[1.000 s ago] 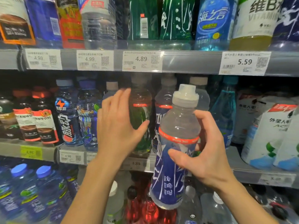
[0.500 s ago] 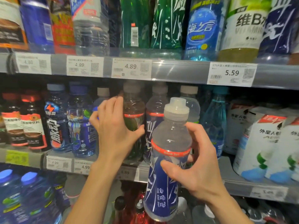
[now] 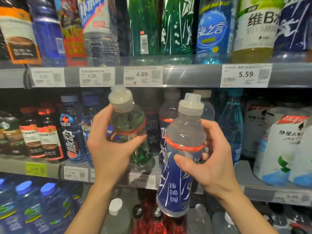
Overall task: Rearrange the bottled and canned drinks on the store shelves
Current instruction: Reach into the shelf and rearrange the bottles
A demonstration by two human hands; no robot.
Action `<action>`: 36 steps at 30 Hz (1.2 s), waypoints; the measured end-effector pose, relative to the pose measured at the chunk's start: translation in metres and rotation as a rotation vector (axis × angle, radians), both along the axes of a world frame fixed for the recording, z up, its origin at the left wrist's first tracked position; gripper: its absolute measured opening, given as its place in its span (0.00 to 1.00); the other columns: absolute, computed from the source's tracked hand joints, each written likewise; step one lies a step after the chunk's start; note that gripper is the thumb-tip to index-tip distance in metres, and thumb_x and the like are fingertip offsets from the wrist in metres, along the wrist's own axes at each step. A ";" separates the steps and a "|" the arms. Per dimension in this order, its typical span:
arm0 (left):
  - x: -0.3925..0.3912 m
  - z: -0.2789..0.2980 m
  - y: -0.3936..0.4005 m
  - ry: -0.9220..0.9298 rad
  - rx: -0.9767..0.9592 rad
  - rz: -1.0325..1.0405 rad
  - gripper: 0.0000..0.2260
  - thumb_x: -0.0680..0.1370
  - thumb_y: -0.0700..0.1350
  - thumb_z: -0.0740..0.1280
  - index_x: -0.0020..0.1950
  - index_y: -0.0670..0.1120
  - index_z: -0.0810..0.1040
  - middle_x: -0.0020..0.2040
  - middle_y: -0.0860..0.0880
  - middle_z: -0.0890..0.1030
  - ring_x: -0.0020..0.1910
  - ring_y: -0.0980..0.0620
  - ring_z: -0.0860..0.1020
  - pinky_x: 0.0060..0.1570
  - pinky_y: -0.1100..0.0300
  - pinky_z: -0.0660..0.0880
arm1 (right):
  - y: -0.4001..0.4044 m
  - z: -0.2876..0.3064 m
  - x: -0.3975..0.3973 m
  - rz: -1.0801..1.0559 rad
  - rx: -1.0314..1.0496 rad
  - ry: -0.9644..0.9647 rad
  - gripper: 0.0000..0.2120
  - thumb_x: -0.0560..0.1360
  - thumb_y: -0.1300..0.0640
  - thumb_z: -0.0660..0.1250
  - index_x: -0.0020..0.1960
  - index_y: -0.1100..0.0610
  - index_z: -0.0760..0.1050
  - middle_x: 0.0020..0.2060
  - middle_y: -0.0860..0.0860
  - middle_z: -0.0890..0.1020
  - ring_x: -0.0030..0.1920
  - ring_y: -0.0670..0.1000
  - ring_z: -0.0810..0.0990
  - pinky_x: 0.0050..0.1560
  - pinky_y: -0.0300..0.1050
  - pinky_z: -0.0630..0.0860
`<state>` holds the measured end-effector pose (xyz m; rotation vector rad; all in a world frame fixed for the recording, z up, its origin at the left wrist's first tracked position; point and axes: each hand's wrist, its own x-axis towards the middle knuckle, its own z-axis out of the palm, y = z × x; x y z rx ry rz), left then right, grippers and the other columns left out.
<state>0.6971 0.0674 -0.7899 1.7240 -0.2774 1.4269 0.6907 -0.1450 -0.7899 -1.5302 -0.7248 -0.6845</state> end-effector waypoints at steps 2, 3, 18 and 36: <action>-0.006 0.007 0.009 -0.006 -0.075 -0.057 0.39 0.60 0.46 0.84 0.70 0.49 0.75 0.64 0.49 0.78 0.64 0.51 0.78 0.59 0.59 0.77 | 0.004 0.000 0.002 0.002 0.009 -0.008 0.29 0.60 0.47 0.76 0.59 0.46 0.73 0.50 0.42 0.83 0.49 0.48 0.84 0.43 0.38 0.79; -0.010 0.010 0.013 -0.014 -0.121 -0.088 0.38 0.60 0.49 0.84 0.69 0.53 0.75 0.64 0.49 0.78 0.64 0.53 0.78 0.58 0.63 0.77 | 0.006 0.000 0.002 0.001 0.012 -0.011 0.29 0.60 0.47 0.76 0.59 0.46 0.73 0.50 0.42 0.83 0.49 0.48 0.84 0.44 0.39 0.80; -0.063 0.025 0.081 0.011 -0.237 -0.443 0.47 0.58 0.60 0.82 0.71 0.40 0.74 0.59 0.43 0.82 0.57 0.43 0.80 0.63 0.40 0.76 | 0.059 0.007 0.014 -0.142 0.068 -0.100 0.32 0.61 0.45 0.77 0.61 0.44 0.69 0.52 0.34 0.81 0.50 0.42 0.82 0.44 0.35 0.77; -0.061 0.016 0.076 -0.012 -0.181 -0.529 0.31 0.59 0.61 0.81 0.62 0.63 0.82 0.54 0.56 0.85 0.53 0.55 0.83 0.53 0.62 0.79 | 0.089 -0.001 0.028 -0.311 0.046 -0.090 0.34 0.64 0.55 0.83 0.66 0.48 0.73 0.59 0.46 0.81 0.58 0.46 0.81 0.56 0.45 0.80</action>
